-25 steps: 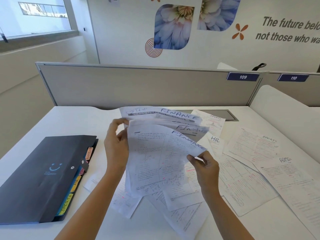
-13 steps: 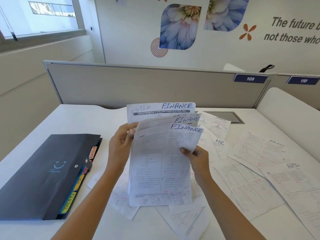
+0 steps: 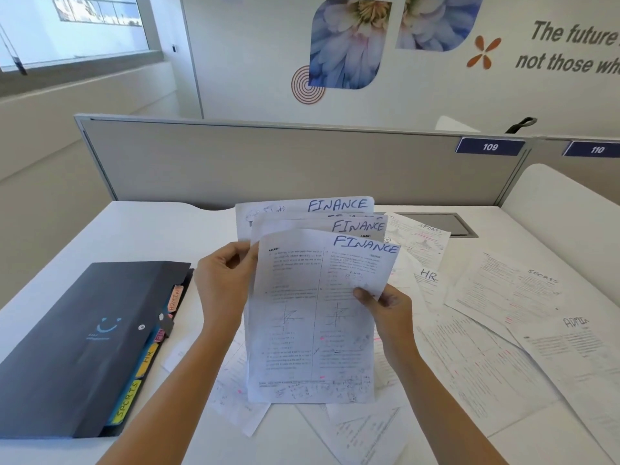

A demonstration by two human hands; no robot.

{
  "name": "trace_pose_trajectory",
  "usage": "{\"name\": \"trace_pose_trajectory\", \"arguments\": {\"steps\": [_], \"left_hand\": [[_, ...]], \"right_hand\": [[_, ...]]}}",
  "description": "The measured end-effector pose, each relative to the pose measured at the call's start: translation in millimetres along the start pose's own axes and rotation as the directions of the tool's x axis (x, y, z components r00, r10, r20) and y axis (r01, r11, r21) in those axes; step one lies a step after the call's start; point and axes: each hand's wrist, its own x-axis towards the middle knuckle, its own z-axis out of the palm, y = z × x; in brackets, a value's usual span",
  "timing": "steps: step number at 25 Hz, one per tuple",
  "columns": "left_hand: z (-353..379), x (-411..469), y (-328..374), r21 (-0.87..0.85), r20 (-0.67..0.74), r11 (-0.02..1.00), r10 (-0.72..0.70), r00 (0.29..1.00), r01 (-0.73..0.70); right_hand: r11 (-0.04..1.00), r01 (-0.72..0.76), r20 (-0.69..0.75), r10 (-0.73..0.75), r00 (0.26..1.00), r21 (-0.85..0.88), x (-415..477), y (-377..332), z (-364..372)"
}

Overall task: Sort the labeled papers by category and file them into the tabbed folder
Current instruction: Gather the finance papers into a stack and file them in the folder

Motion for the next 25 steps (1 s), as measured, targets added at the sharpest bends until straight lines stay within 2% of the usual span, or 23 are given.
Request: {"name": "trace_pose_trajectory", "arguments": {"steps": [6,12,16,25], "left_hand": [[4,4,11,-0.046,-0.039,0.999,-0.003,0.999,0.001],[2,7,6,0.05,0.182,0.999,-0.011,0.983,0.002],[3,5,13,0.079,0.093,0.997,-0.002,0.996,-0.005],[2,0,26,-0.031,-0.068,0.999,-0.033,0.997,0.031]], "right_hand": [[0.996,0.027,0.013,-0.029,0.999,0.084,-5,-1,-4],[0.991,0.047,0.011,-0.049,0.999,0.127,-9,-8,-6],[0.99,0.047,0.016,-0.049,0.999,0.133,-12,-10,-5],[0.993,0.036,-0.002,-0.036,0.999,0.113,-17,-12,-8]]}}
